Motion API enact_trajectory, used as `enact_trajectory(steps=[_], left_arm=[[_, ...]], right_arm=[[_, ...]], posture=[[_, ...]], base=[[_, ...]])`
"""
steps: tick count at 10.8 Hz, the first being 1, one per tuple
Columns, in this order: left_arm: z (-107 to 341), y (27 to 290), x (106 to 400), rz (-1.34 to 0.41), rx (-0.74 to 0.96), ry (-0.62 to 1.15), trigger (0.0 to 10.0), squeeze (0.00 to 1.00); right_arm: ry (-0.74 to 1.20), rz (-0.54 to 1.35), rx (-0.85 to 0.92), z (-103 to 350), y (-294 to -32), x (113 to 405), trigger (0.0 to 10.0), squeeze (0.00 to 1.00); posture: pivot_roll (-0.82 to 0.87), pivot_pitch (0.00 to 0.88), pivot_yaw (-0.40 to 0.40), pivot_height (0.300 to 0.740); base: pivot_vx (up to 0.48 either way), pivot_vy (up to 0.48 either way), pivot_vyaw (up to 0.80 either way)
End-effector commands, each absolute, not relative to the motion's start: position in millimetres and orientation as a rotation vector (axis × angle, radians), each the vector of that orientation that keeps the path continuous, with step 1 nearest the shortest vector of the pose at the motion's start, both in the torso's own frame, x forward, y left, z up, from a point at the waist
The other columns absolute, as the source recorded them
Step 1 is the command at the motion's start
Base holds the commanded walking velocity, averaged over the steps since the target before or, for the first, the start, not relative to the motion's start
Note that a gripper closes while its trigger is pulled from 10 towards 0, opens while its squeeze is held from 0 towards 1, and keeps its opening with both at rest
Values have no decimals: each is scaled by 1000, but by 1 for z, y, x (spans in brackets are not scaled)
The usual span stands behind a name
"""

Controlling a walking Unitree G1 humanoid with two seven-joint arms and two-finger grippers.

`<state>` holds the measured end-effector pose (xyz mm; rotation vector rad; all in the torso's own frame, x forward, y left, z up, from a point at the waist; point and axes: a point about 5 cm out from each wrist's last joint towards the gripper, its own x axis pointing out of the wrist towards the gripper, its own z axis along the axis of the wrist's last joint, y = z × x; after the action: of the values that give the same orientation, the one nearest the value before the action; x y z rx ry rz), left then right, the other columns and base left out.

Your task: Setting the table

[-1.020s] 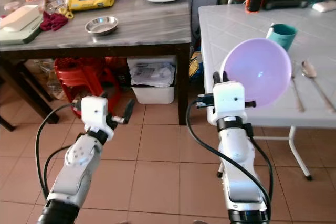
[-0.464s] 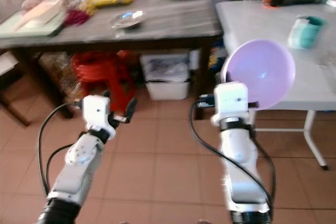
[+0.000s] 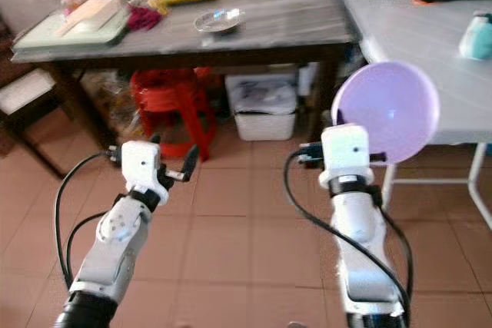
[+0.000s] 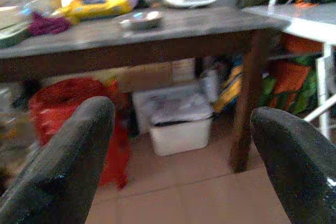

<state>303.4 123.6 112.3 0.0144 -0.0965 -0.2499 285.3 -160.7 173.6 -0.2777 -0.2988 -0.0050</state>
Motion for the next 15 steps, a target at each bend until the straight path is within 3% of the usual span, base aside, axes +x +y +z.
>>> enact_trajectory(steps=[1,7,15], left_arm=[[112,126,304,-243,31,-91,10000,0],[119,123,303,-318,40,-140,10000,0],[119,122,301,-340,36,-140,10000,0]], right_arm=[[-328,22,-275,179,-155,286,10000,0],[-325,30,-276,177,-154,283,10000,0],[-321,52,-302,172,-149,282,10000,0]], posture=[[-84,84,90,740],[-93,78,94,740],[-89,87,103,740]], base=[[0,311,0],[0,0,0],[284,0,0]])
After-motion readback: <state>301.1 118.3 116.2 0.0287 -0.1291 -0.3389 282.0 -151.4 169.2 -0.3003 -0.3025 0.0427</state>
